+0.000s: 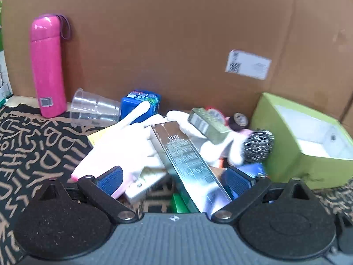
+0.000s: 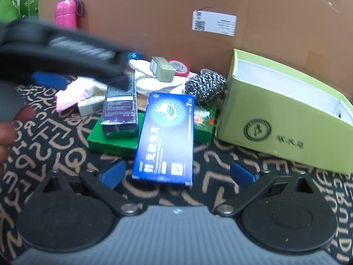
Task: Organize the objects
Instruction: 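Grasp the silver VIVX box with left tool while right tool grasps blue medicine box, then carry both boxes into the lime-green box and open both tools, then grasp the white glove with left tool while right tool grasps green box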
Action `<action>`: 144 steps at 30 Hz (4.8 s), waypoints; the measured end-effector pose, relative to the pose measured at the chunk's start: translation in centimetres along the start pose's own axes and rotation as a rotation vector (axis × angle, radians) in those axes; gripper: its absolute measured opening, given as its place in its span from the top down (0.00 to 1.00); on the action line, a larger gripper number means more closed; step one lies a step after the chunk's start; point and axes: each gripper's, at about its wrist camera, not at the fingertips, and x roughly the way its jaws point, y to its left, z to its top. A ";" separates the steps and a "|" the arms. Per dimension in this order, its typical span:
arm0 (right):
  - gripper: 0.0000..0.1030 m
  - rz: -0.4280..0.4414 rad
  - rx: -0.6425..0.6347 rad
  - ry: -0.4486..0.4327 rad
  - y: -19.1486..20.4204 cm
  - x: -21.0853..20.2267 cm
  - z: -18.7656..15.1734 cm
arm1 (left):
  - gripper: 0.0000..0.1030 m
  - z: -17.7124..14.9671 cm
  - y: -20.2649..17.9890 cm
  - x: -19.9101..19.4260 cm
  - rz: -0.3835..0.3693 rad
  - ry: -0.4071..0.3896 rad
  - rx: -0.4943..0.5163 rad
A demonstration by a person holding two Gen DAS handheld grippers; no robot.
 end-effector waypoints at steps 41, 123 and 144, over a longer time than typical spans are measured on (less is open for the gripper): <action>0.46 0.114 0.093 -0.044 -3.3 -6.1 -5.9 | 0.61 -8.8 1.1 -7.1 -0.133 0.138 0.220; 0.00 0.362 0.513 -0.109 -6.7 -6.2 -6.2 | 0.12 -7.1 6.7 -6.1 -0.004 -0.056 0.085; 0.06 0.217 0.080 -0.098 1.6 -0.8 1.0 | 0.78 -10.3 7.3 -8.0 -0.128 0.069 0.162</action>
